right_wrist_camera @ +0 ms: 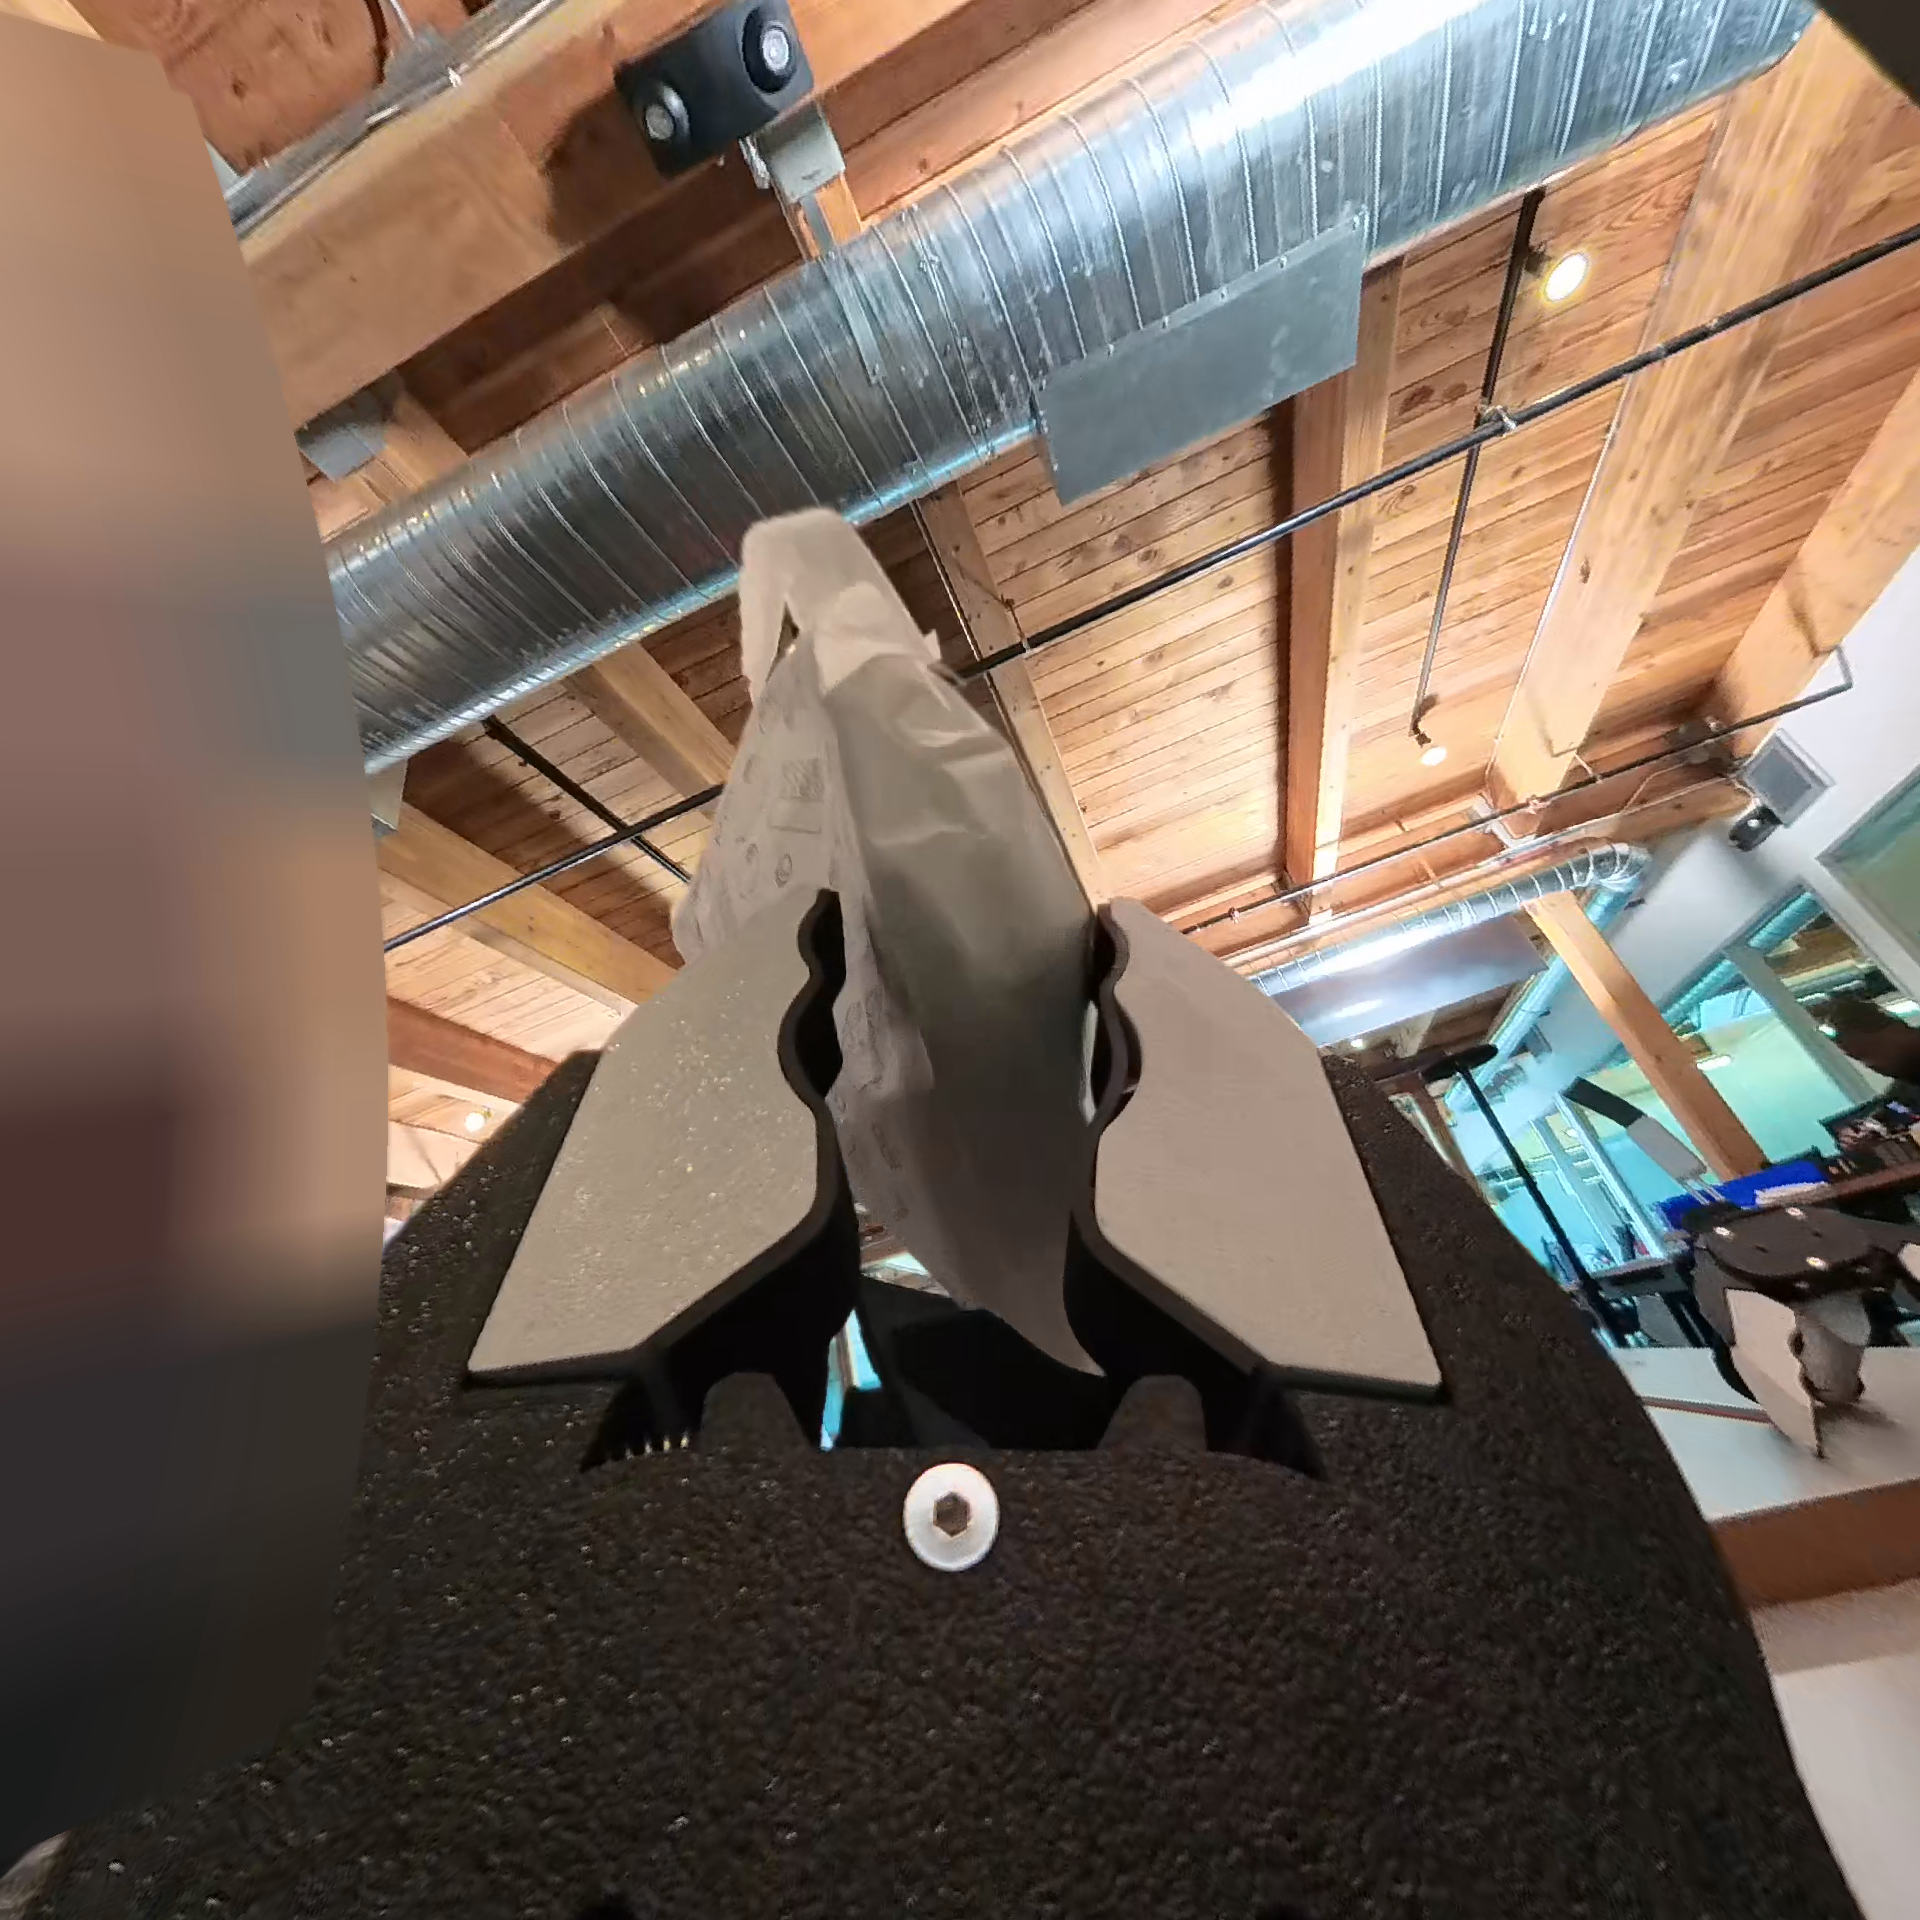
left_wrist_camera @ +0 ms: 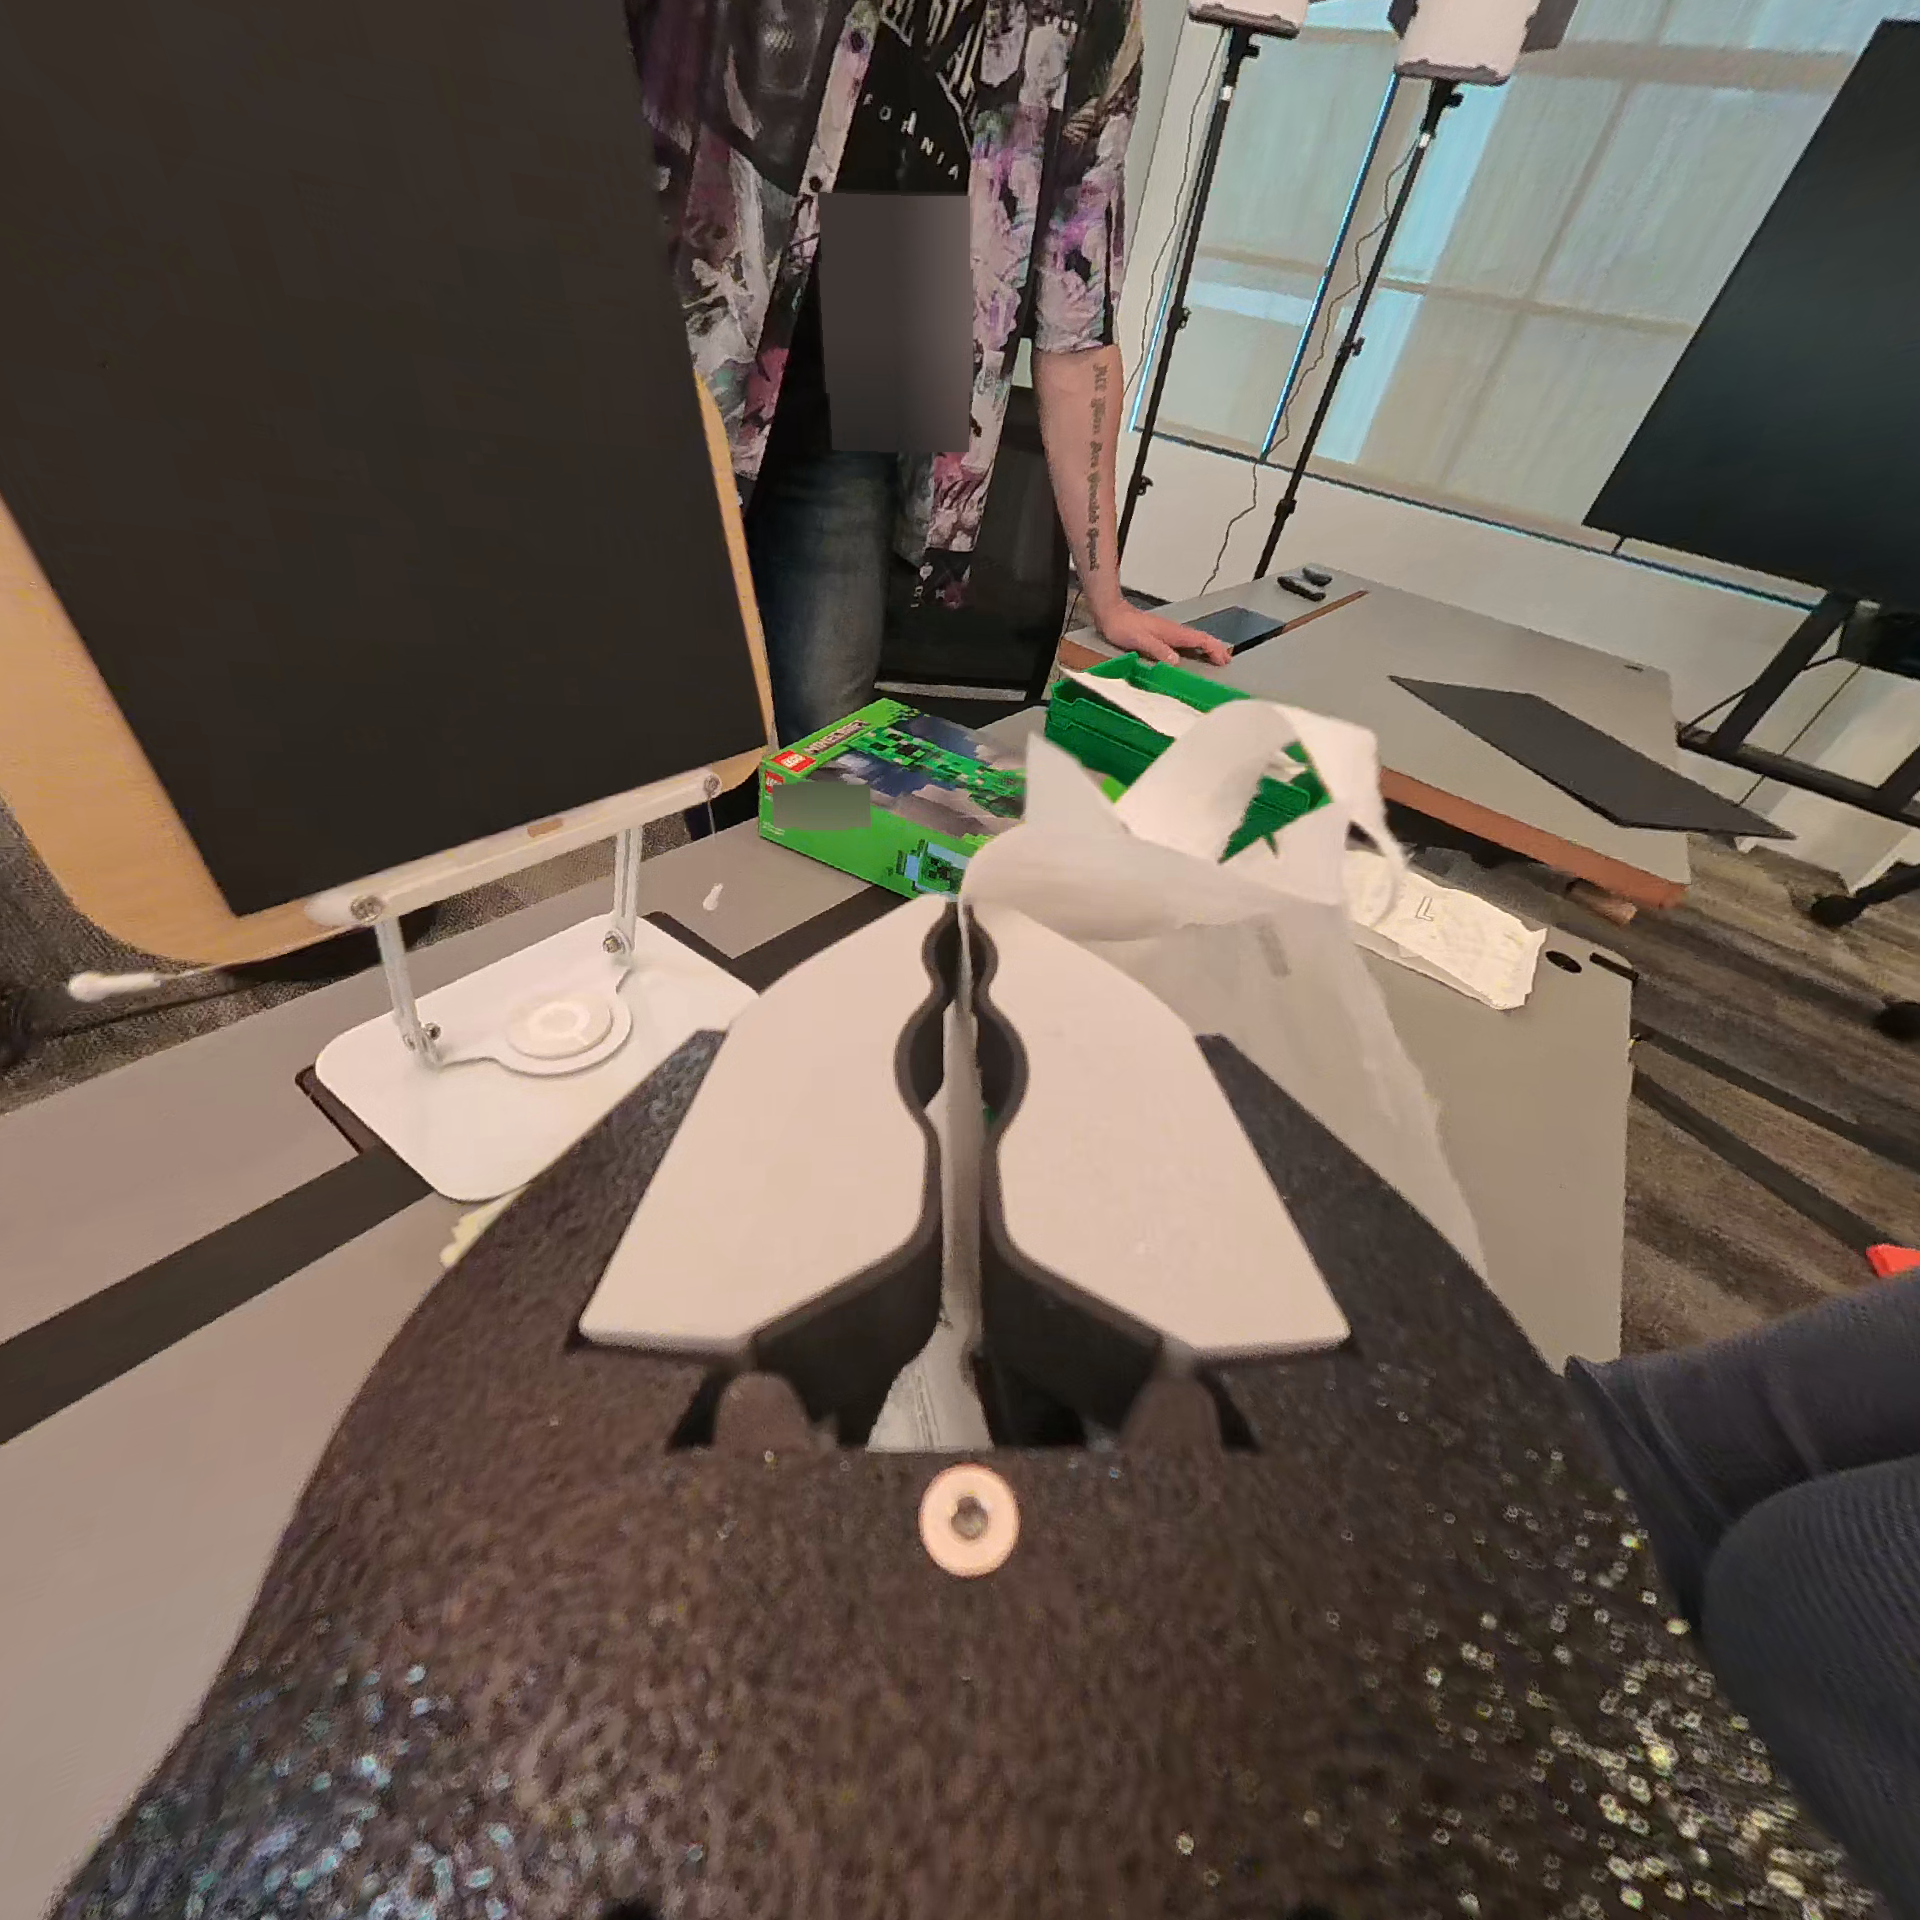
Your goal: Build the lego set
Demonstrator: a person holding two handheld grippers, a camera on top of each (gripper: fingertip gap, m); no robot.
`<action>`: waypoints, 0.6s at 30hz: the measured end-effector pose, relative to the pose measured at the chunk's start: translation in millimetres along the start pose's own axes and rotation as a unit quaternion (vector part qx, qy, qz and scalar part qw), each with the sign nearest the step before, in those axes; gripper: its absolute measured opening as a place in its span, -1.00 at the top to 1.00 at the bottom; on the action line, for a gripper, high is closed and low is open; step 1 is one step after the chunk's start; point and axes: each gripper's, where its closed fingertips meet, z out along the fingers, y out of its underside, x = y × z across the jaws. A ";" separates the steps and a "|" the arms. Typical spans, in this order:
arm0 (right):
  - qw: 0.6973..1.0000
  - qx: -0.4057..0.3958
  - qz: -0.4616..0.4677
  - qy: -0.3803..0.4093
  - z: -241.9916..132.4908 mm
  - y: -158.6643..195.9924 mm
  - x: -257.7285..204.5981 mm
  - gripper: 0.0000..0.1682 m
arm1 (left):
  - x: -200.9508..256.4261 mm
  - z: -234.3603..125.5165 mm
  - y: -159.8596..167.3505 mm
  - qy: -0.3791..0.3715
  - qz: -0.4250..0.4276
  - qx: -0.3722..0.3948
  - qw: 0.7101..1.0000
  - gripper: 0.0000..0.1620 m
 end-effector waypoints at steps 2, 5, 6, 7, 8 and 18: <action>1.000 0.006 0.006 -0.002 -1.4 -4.1 0.3 0.45 | -2.6 -2.6 4.7 0.001 -0.009 0.004 1.000 1.00; 1.000 0.010 0.011 -0.008 -4.2 -8.5 -0.1 0.44 | -5.6 -5.2 9.2 0.005 -0.022 0.009 1.000 1.00; 1.000 0.011 0.012 -0.009 -5.0 -9.7 -0.2 0.49 | -7.0 -5.9 10.1 0.004 -0.024 0.009 1.000 1.00; 1.000 0.012 0.011 -0.010 -5.9 -10.2 -0.1 0.58 | -8.5 -6.2 11.3 0.001 -0.024 0.008 1.000 1.00; 1.000 0.012 0.010 -0.007 -6.2 -9.9 0.3 0.61 | -9.9 -6.2 12.6 -0.003 -0.023 0.006 1.000 1.00; 1.000 0.024 0.008 -0.005 -11.8 -13.5 1.7 0.69 | -9.9 -4.6 20.3 -0.007 -0.014 0.004 1.000 1.00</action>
